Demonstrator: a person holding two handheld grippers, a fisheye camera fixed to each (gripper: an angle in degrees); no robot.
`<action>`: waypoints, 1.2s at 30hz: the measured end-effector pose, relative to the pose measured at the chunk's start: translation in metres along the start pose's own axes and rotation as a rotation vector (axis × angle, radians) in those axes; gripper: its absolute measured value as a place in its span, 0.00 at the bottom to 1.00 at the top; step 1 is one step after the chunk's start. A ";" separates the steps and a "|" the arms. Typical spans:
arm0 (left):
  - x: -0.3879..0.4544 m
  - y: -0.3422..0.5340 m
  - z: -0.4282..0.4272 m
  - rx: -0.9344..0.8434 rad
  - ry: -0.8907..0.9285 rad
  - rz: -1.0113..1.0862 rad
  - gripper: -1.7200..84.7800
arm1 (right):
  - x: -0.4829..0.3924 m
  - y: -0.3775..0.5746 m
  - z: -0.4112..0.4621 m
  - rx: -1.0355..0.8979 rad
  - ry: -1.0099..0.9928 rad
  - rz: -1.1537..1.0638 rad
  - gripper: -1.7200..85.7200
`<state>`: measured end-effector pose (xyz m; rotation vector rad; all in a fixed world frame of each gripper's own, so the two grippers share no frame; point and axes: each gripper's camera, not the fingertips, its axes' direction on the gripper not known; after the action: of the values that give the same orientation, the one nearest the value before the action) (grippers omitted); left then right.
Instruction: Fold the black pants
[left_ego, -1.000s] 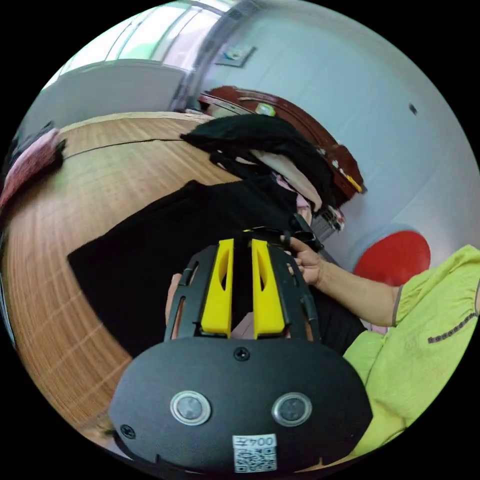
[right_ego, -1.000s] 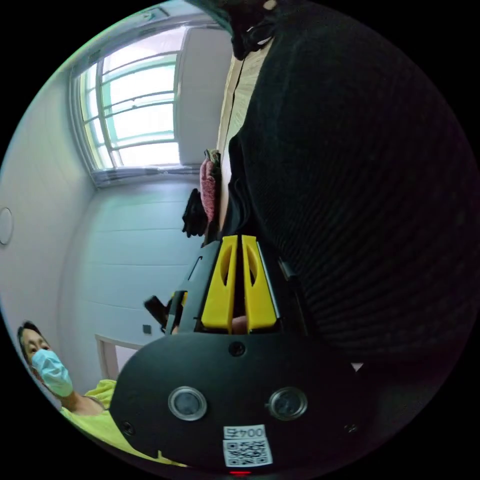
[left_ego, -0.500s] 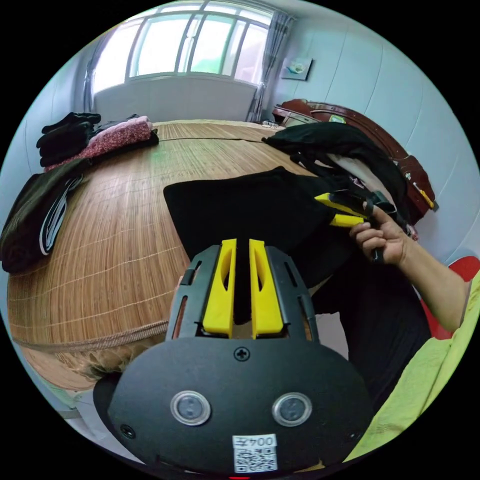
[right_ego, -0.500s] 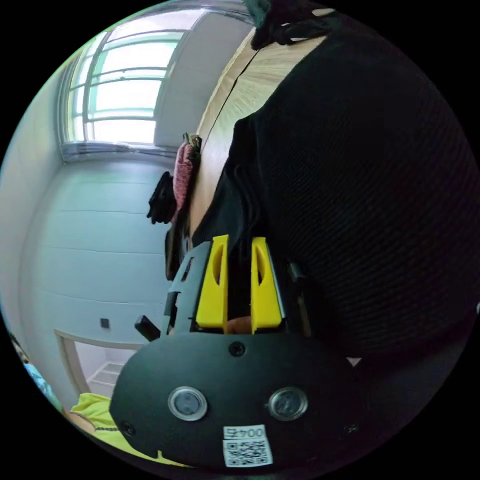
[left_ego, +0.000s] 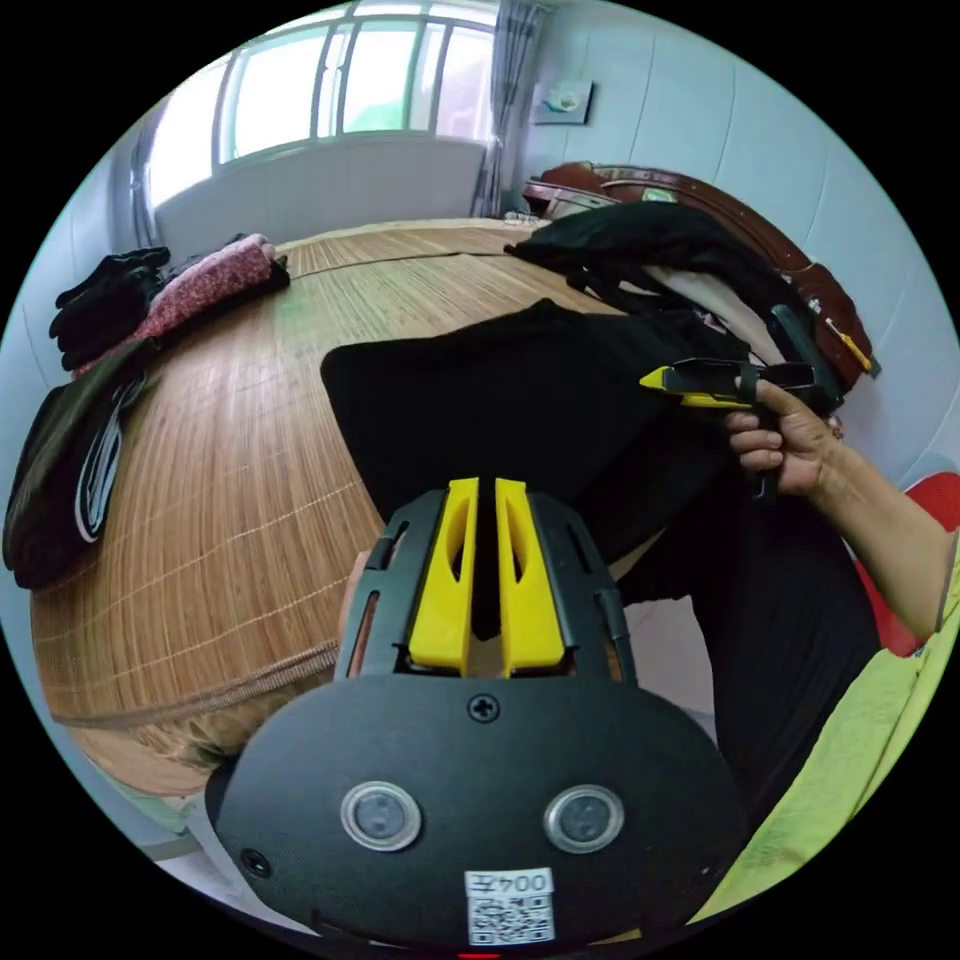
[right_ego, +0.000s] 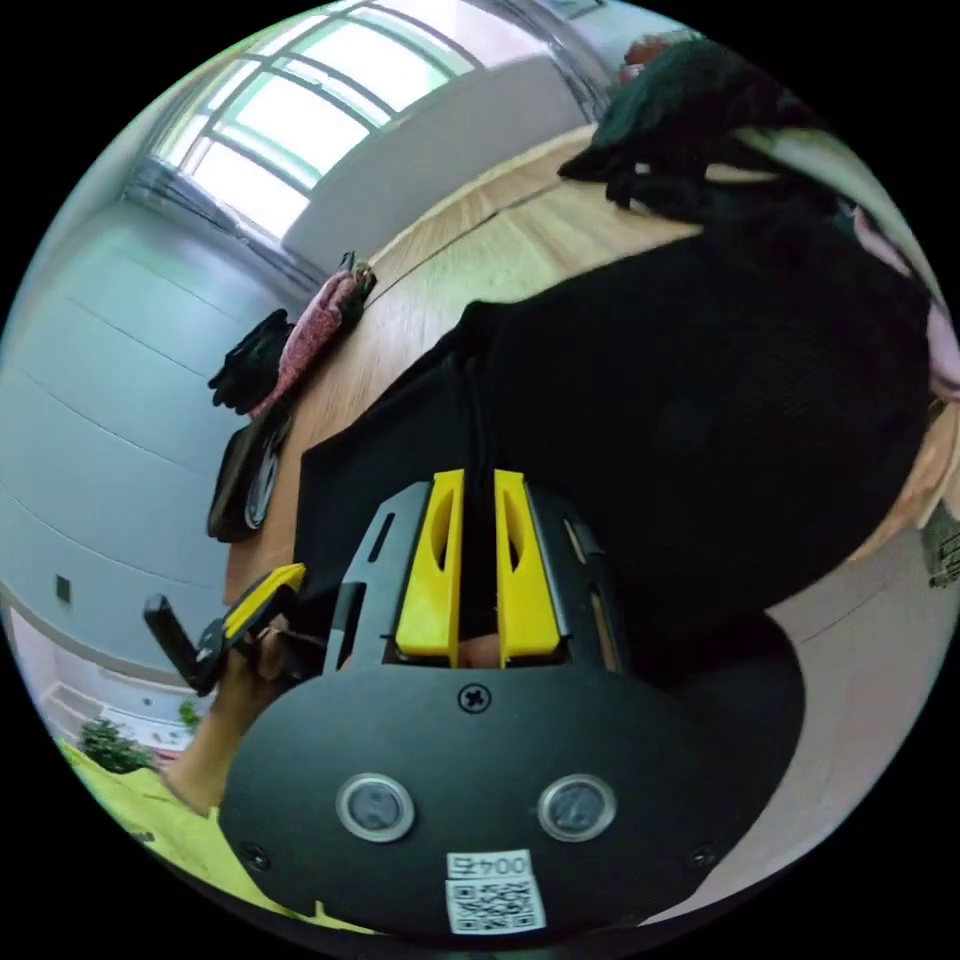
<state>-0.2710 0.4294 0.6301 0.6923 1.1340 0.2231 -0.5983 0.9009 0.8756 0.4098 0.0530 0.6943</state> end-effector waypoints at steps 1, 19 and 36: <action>0.002 0.001 -0.011 0.039 -0.046 0.006 0.03 | -0.020 0.004 -0.017 0.068 0.083 -0.034 0.08; -0.047 0.052 -0.006 0.082 -0.042 -0.036 0.03 | -0.236 0.024 0.070 -0.065 0.554 -0.657 0.01; -0.236 0.166 -0.058 0.300 0.170 -0.682 0.02 | -0.355 0.155 0.060 -0.126 -0.057 -0.573 0.11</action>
<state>-0.3941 0.4630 0.8951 0.5151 1.5193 -0.4841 -0.9549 0.7629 0.9596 0.2726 0.0684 0.1192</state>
